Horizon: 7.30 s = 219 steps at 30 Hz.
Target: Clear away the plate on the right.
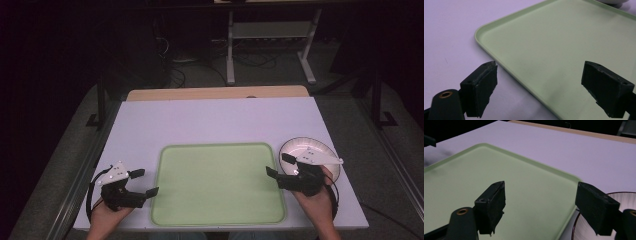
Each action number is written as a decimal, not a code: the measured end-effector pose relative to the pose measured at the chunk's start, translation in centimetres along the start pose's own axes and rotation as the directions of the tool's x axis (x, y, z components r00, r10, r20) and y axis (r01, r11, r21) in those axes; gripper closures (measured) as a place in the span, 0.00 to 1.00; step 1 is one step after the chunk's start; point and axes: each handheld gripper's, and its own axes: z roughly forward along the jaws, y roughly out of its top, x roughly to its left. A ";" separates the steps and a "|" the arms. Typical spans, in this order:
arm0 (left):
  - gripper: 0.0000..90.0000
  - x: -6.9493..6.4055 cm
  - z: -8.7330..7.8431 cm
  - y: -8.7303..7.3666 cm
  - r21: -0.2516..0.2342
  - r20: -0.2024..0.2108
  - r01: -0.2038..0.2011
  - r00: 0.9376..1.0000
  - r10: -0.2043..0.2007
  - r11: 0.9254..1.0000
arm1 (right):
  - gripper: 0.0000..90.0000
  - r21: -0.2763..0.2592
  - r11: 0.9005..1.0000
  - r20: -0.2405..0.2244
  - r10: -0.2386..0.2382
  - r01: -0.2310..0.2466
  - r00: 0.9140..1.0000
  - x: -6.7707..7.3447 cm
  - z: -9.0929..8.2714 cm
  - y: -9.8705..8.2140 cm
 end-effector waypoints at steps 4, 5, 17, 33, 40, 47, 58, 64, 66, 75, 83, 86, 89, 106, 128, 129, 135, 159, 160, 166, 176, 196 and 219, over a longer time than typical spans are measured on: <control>0.15 0.0 -0.1 0.0 0.000 -0.001 -0.001 1.000 0.001 1.000 | 0.26 0.007 1.000 -0.003 -0.001 0.001 1.000 -0.1 0.0 0.0; 0.15 0.0 -0.1 0.0 0.000 -0.001 -0.001 1.000 0.001 1.000 | 0.26 0.007 1.000 -0.003 -0.001 0.001 1.000 -0.1 0.0 0.0; 0.15 0.0 -0.1 0.0 -0.003 0.001 0.001 1.000 -0.001 1.000 | 0.26 0.036 0.999 0.030 0.000 -0.001 1.000 -0.8 -1.3 0.2; 0.15 0.1 -0.1 -0.1 -0.001 -0.004 0.007 1.000 -0.007 1.000 | 0.25 0.052 0.998 0.049 0.020 -0.023 0.999 -2.1 -3.5 -0.6; 0.15 0.0 0.0 -0.1 0.001 -0.002 0.003 1.000 -0.003 1.000 | 0.25 0.059 0.997 0.067 0.043 -0.047 0.997 -3.0 -5.0 -1.4; 0.15 0.0 0.0 -0.1 0.000 -0.002 0.005 1.000 -0.005 1.000 | 0.25 0.050 0.996 0.088 0.065 -0.070 0.994 -3.9 -6.3 -1.8; 0.15 0.0 0.1 -0.1 0.003 -0.002 0.007 1.000 -0.007 1.000 | 0.25 0.036 0.994 0.119 0.099 -0.104 0.988 -5.2 -8.3 -2.3; 0.15 0.0 0.1 -0.1 0.005 -0.001 0.008 1.000 -0.008 1.000 | 0.25 0.039 0.991 0.141 0.120 -0.127 0.983 -6.1 -9.3 -2.8; 0.15 0.0 0.1 -0.1 0.006 -0.001 0.008 1.000 -0.008 1.000 | 0.25 0.042 0.991 0.145 0.122 -0.129 0.982 -6.3 -9.4 -2.8; 0.15 0.1 0.1 -0.1 0.008 0.000 0.008 1.000 -0.008 1.000 | 0.25 0.048 0.983 0.184 0.164 -0.175 0.969 -8.2 -10.7 -3.6; 0.15 0.1 0.2 -0.1 0.010 0.001 0.006 1.000 -0.006 1.000 | 0.25 0.052 0.975 0.212 0.201 -0.216 0.956 -9.7 -11.1 -4.1; 0.15 0.1 0.2 -0.1 0.010 0.001 0.005 1.000 -0.005 1.000 | 0.25 0.051 0.971 0.222 0.218 -0.235 0.950 -10.3 -11.2 -4.3; 0.15 0.1 0.2 -0.1 0.011 0.001 0.006 1.000 -0.006 1.000 | 0.26 0.057 0.965 0.234 0.237 -0.257 0.943 -11.1 -11.3 -4.3; 0.15 0.2 0.3 -0.1 0.009 0.004 0.008 1.000 -0.008 1.000 | 0.41 0.141 0.881 0.283 0.401 -0.451 0.871 -15.7 -8.5 -4.0; 0.15 0.2 0.2 -0.1 0.002 0.006 0.010 1.000 -0.010 1.000 | 0.78 0.184 0.713 0.255 0.630 -0.676 0.733 -18.0 -6.0 -4.8; 0.15 0.2 0.2 -0.1 0.002 0.006 0.010 1.000 -0.010 1.000 | 0.79 0.191 0.705 0.257 0.636 -0.683 0.728 -18.1 -5.9 -4.9; 0.15 0.2 0.2 -0.1 0.004 0.008 0.010 1.000 -0.010 1.000 | 0.87 0.203 0.687 0.227 0.660 -0.698 0.716 -18.2 -5.7 -5.0; 0.15 0.1 0.3 0.0 0.006 0.009 0.009 1.000 -0.009 1.000 | 0.92 0.157 0.563 0.154 0.797 -0.811 0.583 -19.1 -6.1 -6.1; 0.15 0.1 0.3 0.0 0.004 0.007 0.010 1.000 -0.010 1.000 | 0.92 0.154 0.554 0.146 0.806 -0.818 0.573 -19.1 -6.2 -6.2; 0.15 0.2 0.2 -0.1 0.003 0.004 0.012 1.000 -0.012 1.000 | 0.91 0.134 0.516 0.128 0.837 -0.846 0.532 -19.2 -6.3 -6.5; 0.15 0.2 0.0 -0.1 -0.003 0.000 0.014 1.000 -0.014 1.000 | 0.89 0.113 0.506 0.080 0.853 -0.855 0.515 -18.7 -7.2 -6.5; 0.15 0.4 0.0 -0.2 -0.008 -0.005 0.025 1.000 -0.025 1.000 | 0.89 0.117 0.585 -0.039 0.810 -0.802 0.585 -15.7 -9.0 -2.8; 0.15 0.6 -0.2 -0.2 -0.015 0.000 0.035 0.999 -0.035 0.999 | 0.88 0.205 0.685 -0.146 0.727 -0.699 0.670 -10.1 -5.2 2.2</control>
